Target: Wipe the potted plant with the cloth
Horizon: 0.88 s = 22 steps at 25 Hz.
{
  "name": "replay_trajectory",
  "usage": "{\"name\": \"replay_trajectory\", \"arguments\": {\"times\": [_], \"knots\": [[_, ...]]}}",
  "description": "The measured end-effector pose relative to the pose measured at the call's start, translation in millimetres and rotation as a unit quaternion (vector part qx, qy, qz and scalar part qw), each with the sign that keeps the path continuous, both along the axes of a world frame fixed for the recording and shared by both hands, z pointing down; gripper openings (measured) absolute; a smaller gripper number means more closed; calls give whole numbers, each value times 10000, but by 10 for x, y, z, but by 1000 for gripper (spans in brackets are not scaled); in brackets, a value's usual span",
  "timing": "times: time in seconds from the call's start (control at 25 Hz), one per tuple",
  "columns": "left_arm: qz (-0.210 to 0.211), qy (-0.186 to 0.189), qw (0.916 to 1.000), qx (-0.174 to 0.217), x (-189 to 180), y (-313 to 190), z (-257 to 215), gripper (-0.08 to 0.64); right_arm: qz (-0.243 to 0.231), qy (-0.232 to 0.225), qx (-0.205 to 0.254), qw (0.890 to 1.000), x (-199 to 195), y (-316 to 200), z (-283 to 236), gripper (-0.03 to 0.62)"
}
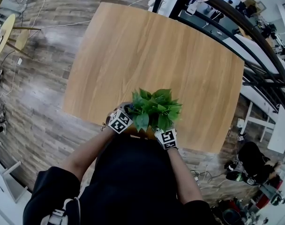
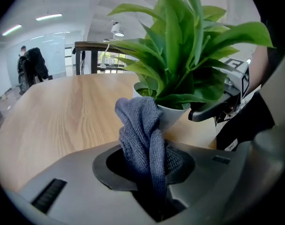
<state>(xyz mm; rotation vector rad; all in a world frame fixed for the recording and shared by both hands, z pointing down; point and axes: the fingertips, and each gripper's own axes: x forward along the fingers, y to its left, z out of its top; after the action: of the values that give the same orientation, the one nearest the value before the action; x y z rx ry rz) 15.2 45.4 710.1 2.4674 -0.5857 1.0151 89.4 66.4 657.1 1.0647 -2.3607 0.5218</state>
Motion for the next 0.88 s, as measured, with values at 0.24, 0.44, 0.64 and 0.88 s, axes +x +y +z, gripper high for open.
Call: {"name": "replay_trajectory", "arguments": {"times": [0.24, 0.44, 0.64, 0.88], "knots": [[252, 17, 9996, 87, 92, 155, -62, 135, 62, -39, -25, 10000, -31, -113, 1, 270], [527, 136, 9985, 20, 199, 367, -113, 135, 72, -31, 71, 9999, -21, -152, -22, 270], [-35, 185, 9997, -148, 96, 272, -101, 135, -209, -40, 4, 9998, -126, -24, 5, 268], [-186, 127, 9997, 57, -78, -41, -103, 135, -225, 37, 28, 9997, -126, 109, 40, 270]]}}
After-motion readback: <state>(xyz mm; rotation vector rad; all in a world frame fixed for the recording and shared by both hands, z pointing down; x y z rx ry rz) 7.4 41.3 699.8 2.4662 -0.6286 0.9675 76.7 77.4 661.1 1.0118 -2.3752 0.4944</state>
